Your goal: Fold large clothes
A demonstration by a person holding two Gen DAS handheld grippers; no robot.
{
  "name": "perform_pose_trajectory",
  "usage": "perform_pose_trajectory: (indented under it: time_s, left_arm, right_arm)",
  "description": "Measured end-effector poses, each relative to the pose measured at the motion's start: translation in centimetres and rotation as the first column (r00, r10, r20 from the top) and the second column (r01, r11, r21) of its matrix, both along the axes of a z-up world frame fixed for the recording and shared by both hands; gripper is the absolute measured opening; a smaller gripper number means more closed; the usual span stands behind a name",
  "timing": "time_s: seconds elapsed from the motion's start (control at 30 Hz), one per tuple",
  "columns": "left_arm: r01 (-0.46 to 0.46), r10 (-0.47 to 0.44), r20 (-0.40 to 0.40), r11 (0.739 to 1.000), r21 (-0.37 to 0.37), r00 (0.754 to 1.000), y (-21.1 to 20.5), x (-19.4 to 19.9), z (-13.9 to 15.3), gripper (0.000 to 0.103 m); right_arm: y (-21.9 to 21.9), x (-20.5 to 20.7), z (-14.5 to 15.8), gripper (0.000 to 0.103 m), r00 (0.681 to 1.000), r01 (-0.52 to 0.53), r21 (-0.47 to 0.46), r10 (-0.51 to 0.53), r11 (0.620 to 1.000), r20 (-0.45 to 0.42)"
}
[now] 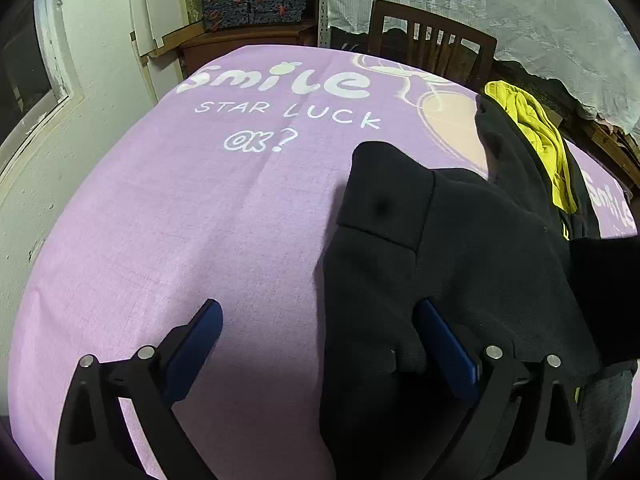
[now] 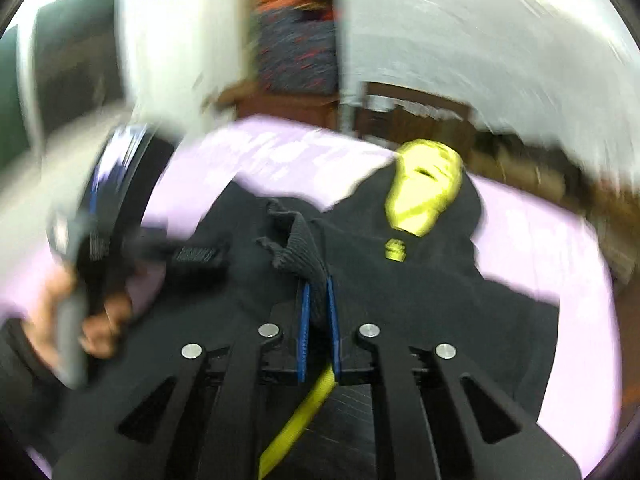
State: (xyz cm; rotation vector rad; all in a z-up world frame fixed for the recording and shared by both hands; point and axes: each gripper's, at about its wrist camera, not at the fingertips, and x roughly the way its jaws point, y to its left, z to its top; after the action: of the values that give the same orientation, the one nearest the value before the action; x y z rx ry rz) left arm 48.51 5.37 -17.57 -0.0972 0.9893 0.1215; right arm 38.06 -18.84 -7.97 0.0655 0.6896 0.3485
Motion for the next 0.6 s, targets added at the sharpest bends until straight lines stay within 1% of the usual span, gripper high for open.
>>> perform_pose_trajectory:
  time_s: [0.03,0.07,0.1,0.17,0.2,0.27,0.3,0.37,0.4,0.43,0.47,0.5,0.53,0.57,0.6]
  left_arm:
    - [0.000,0.000,0.000,1.000,0.000,1.000,0.0,0.0,0.0,0.099]
    - [0.000,0.000,0.000,1.000,0.000,1.000,0.0,0.0,0.0,0.099]
    - [0.000,0.000,0.000,1.000,0.001,1.000,0.0,0.0,0.0,0.099]
    - [-0.001,0.001,0.000,1.000,0.002,1.000,0.0,0.0,0.0,0.099]
    - [-0.002,0.002,0.000,1.000,0.003,1.000,0.0,0.0,0.0,0.099]
    - [-0.003,0.003,0.000,1.000,0.004,1.000,0.0,0.0,-0.1,0.099]
    - [-0.002,0.002,0.000,1.000,0.004,1.000,0.0,0.0,-0.1,0.100]
    - [-0.002,0.002,0.000,1.000,0.004,1.000,0.0,0.0,0.0,0.100]
    - [-0.002,0.002,-0.001,1.000,0.004,1.000,0.0,0.0,0.0,0.100]
    - [-0.002,0.002,-0.001,1.000,0.005,1.000,0.0,0.0,0.0,0.100]
    - [-0.002,0.002,-0.001,1.000,0.004,1.000,0.0,0.0,0.0,0.100]
    - [-0.001,0.001,-0.001,1.000,0.003,1.000,0.0,0.0,0.0,0.100]
    - [-0.001,0.001,0.000,1.000,0.002,1.000,0.0,0.0,0.0,0.099]
    - [-0.001,0.001,0.004,1.000,-0.003,1.000,0.0,-0.1,0.1,0.099]
    - [-0.003,0.003,0.014,1.000,-0.007,1.000,0.1,-0.3,0.2,0.097]
  right_arm:
    - [-3.0,0.1,0.0,0.007,0.997,0.070,0.098,-0.067,0.993,-0.034]
    - [-5.0,0.2,-0.3,0.007,0.992,0.118,0.159,-0.110,0.980,-0.064]
    - [-7.4,0.4,-1.0,0.007,0.982,0.175,0.221,-0.155,0.960,-0.107]
    - [-10.1,0.7,-2.3,0.007,0.967,0.235,0.270,-0.197,0.934,-0.162]
    - [-11.3,0.8,-3.6,0.007,0.957,0.260,0.310,-0.201,0.914,-0.210]
    - [-12.3,0.9,-5.3,0.007,0.944,0.279,0.354,-0.188,0.893,-0.270]
    - [-12.5,0.8,-5.7,0.007,0.941,0.287,0.359,-0.190,0.888,-0.282]
    - [-12.6,0.9,-6.5,0.011,0.937,0.299,0.378,-0.196,0.876,-0.288]
    - [-12.9,1.1,-6.8,0.017,0.935,0.309,0.400,-0.198,0.863,-0.295]
    - [-12.9,0.9,-7.0,0.035,0.933,0.313,0.418,-0.194,0.853,-0.303]
    - [-13.0,0.9,-7.2,0.044,0.930,0.321,0.431,-0.196,0.843,-0.309]
    - [-13.3,0.9,-7.3,0.047,0.927,0.334,0.436,-0.207,0.836,-0.312]
    - [-13.4,1.2,-7.5,0.044,0.925,0.339,0.432,-0.211,0.836,-0.317]
    - [-13.2,1.3,-7.5,0.033,0.924,0.339,0.429,-0.211,0.837,-0.318]
    - [-13.3,1.0,-7.5,0.007,0.925,0.337,0.428,-0.211,0.839,-0.316]
